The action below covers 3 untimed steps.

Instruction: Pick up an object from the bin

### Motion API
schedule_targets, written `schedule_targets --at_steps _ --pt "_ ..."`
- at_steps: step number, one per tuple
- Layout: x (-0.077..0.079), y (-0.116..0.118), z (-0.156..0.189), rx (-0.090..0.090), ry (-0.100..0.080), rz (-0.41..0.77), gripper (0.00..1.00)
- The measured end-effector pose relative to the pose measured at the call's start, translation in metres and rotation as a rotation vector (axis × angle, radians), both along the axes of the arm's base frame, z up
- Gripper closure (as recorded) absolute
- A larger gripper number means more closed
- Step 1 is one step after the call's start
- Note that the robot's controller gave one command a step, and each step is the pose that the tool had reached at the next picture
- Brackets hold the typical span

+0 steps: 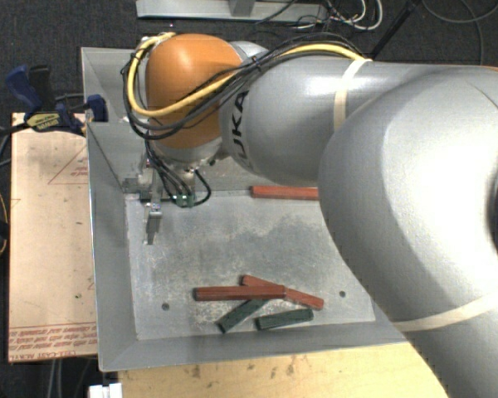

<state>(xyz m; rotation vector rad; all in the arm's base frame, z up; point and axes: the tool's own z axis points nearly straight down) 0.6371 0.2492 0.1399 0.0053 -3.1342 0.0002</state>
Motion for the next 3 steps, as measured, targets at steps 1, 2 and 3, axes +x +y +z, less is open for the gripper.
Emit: schedule_targets --at_steps 1,2,3 --pt "0.002 -0.001 0.005 0.002 -0.008 -0.003 0.0" --pt "-0.066 -0.008 -0.059 0.002 -0.007 0.267 1.0" --pt "-0.066 -0.008 -0.059 0.002 -0.007 0.267 1.0"
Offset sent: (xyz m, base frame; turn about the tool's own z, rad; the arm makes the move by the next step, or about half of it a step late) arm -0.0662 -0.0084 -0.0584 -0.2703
